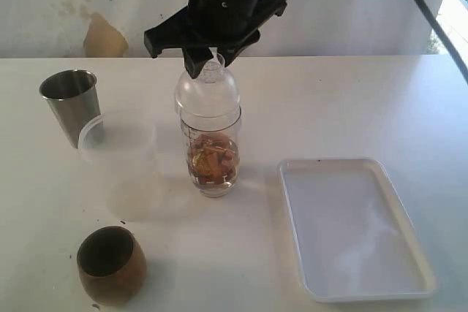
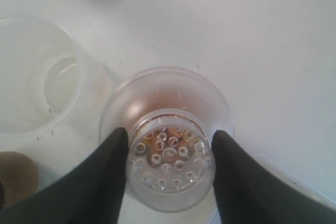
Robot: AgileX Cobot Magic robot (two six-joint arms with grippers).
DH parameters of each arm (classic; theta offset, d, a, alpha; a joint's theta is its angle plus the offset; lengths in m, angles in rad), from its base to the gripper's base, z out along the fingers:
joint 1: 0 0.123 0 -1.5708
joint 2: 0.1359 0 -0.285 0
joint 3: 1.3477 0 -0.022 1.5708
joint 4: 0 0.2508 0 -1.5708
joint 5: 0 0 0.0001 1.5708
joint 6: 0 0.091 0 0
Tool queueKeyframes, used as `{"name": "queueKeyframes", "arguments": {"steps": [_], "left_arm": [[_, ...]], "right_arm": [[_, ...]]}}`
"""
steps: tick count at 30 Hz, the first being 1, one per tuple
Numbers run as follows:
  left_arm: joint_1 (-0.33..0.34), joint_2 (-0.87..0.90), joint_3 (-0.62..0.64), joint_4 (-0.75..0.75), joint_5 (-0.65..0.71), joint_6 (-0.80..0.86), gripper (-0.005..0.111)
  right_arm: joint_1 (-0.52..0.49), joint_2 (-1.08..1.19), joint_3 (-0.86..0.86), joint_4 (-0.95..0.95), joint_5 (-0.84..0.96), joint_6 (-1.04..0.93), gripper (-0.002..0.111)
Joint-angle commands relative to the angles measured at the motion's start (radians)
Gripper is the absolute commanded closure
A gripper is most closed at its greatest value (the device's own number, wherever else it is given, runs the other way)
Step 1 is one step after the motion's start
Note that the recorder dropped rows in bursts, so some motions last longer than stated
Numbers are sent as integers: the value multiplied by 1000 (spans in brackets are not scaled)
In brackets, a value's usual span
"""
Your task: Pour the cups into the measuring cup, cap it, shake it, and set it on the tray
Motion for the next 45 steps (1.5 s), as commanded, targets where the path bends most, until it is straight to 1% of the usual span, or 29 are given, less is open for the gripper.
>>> {"name": "queueKeyframes", "arguments": {"steps": [1,20,28,45], "left_arm": [[-4,-4,5,-1,-9,0,107],[-4,-4,5,-1,-9,0,107],[-4,-4,5,-1,-9,0,107],[-4,-4,5,-1,-9,0,107]], "right_arm": [[-8,-2,-9,-1,1,4,108],[-6,-23,-9,3,1,4,108],[-6,-89,51,3,1,4,108],[-6,-38,51,14,1,4,108]]}}
